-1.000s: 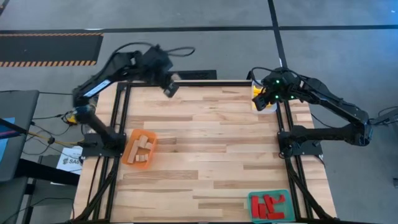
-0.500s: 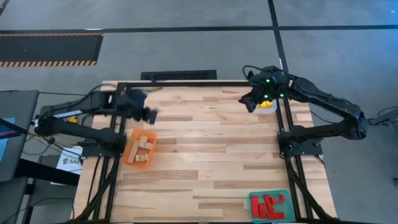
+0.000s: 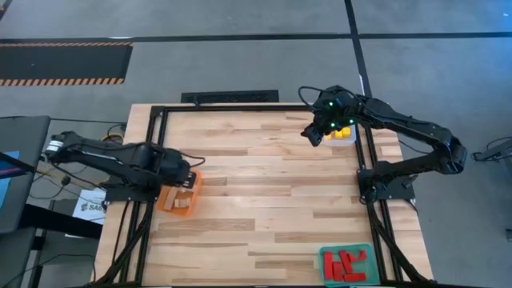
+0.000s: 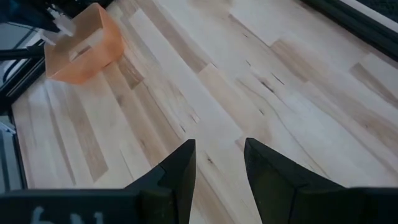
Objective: Sort & place blocks by color
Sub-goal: Put the brown block into the orange bin, then return to Home Position
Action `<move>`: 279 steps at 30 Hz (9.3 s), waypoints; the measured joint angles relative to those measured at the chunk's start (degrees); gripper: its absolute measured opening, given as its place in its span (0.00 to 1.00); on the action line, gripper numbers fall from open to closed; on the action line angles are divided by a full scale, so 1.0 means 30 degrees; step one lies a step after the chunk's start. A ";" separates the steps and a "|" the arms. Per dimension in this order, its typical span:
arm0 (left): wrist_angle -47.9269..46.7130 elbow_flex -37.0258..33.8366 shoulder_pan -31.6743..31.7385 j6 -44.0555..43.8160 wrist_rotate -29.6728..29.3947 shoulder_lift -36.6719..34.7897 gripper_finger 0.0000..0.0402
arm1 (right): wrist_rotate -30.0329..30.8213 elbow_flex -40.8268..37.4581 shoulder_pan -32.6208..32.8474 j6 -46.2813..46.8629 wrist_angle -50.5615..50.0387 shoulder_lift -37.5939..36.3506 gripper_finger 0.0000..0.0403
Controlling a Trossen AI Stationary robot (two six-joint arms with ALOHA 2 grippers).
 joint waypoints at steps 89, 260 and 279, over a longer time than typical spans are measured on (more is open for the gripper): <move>2.9770 -0.3722 1.1801 2.0854 0.5269 -0.3227 0.00 | 0.0101 -0.2574 0.1496 -0.3222 0.7514 -0.6797 0.40; 2.1483 -1.4811 1.2705 2.1975 0.1428 -1.8232 0.00 | 0.1067 -2.1460 0.1139 -0.3336 1.5289 -2.2571 0.02; 2.1410 -1.4811 1.2697 2.4395 0.1053 -1.8218 0.00 | 0.1009 -2.1624 0.1139 -0.6338 1.5496 -2.1959 0.10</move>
